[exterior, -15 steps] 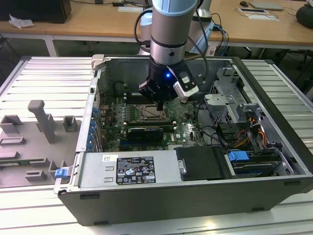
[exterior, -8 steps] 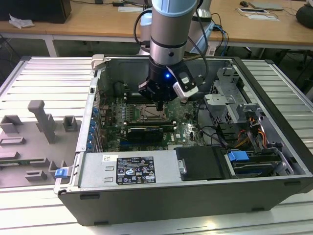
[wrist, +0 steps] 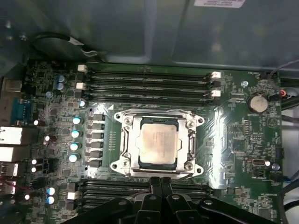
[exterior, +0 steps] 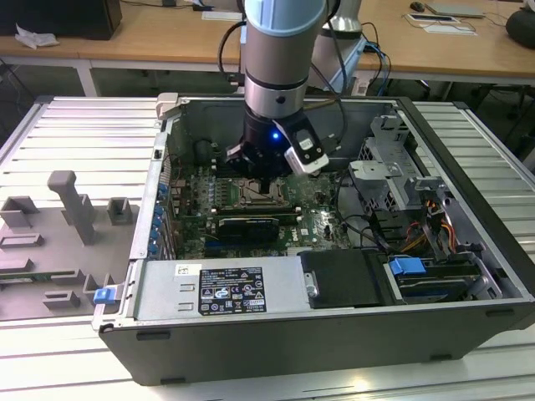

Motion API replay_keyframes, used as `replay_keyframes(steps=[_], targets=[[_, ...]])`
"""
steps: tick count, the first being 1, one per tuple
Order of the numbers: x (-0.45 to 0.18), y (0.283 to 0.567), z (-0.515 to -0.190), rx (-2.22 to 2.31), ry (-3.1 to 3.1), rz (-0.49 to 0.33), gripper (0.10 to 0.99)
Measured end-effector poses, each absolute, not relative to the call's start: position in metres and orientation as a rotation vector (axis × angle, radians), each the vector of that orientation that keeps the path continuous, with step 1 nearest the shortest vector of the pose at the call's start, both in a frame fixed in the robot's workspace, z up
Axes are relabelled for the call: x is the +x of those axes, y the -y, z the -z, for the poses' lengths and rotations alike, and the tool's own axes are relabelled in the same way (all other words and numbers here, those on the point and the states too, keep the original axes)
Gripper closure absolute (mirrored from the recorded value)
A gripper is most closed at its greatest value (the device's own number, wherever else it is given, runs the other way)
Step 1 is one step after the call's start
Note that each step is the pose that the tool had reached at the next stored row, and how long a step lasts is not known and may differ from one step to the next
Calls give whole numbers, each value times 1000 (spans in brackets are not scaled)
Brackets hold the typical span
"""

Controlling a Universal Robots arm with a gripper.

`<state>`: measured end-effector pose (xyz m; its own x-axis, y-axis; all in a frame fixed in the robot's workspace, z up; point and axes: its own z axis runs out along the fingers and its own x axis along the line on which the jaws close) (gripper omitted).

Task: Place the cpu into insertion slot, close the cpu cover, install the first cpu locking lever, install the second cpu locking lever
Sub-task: 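Install the second cpu locking lever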

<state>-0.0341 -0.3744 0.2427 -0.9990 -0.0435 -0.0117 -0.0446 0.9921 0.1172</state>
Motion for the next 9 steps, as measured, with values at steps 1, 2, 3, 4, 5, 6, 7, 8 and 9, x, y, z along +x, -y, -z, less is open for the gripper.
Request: replay_keyframes(steps=[1,2,3,4,5,6,7,8,9], targets=[[-35,375,-242,-69,-3126,-184,980],[-36,376,-241,-69,-3126,-185,980],[-39,376,-241,-69,-3126,-185,980],[-41,376,-240,-69,-3126,-186,980],[-45,376,-239,-69,-3126,-186,980],[-47,376,-237,-69,-3126,-186,980],[-48,376,-236,-69,-3126,-186,980],[-48,376,-235,-69,-3126,-186,980],[-48,376,-233,-69,-3126,-186,980]])
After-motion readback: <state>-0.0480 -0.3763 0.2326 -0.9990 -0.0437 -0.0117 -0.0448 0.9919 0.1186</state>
